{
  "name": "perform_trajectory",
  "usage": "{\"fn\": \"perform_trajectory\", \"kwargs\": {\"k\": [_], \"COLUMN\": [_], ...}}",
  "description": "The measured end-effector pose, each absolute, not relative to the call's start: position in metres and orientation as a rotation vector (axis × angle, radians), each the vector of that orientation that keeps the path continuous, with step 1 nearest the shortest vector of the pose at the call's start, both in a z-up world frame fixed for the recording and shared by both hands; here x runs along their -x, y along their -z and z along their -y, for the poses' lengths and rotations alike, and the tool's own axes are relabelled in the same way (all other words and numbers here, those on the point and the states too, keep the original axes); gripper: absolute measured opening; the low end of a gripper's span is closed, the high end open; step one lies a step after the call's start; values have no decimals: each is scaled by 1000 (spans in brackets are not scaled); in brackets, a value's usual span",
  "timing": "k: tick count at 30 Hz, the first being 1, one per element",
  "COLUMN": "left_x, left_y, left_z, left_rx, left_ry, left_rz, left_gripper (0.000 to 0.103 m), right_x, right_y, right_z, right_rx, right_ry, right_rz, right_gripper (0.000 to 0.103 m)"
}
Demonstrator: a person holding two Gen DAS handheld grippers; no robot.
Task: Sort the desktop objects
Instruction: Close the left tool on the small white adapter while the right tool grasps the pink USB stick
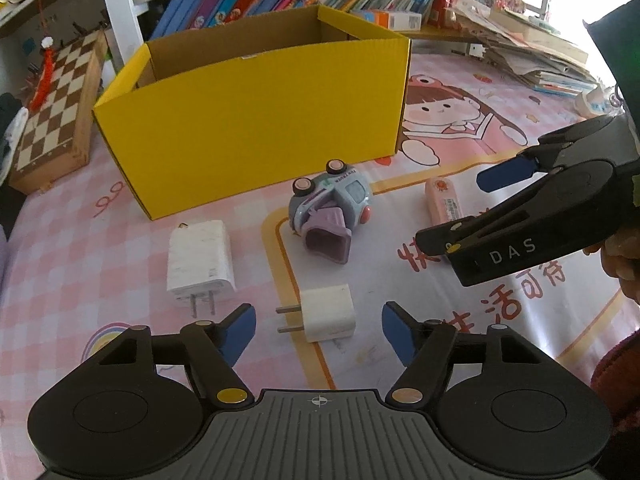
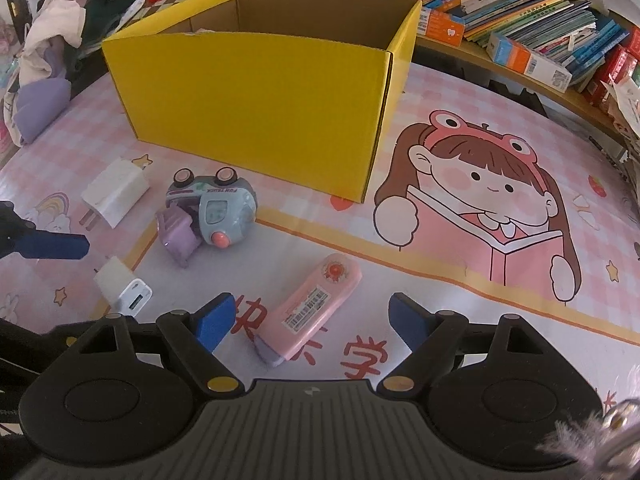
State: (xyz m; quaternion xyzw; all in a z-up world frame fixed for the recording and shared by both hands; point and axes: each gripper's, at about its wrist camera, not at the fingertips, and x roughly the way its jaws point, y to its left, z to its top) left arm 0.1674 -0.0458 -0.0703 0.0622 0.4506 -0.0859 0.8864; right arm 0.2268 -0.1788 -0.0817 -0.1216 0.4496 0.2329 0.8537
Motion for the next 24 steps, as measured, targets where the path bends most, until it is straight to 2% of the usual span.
{"fn": "perform_trajectory", "kwargs": {"k": [6,8,12,18,23,24], "left_x": [-173,-175,-178,-180,-181,-181], "left_y": [75,76,79,82,81,81], "left_z": [47,47,47,47,44,43], "left_rx": [-126,-123,-117,-117,-108,-106], "left_ry": [179,180,181,189,174,174], "left_rz": [-957,-961,-969,-971,-958,-956], "left_gripper": [70,70,70,59,42,42], "right_x": [-233,-235,-236,-237,-237,-236], "right_y": [86,87,89,90,91,90], "right_z": [178,177,175,173,173,172], "right_rx": [258,261,267,270,264,264], "right_ry": [-493,-499,-511,-518,-522,-524], "right_rz": [-957,-961,-968,-969,-970,-969], "right_gripper": [75,67,59,56,55,54]}}
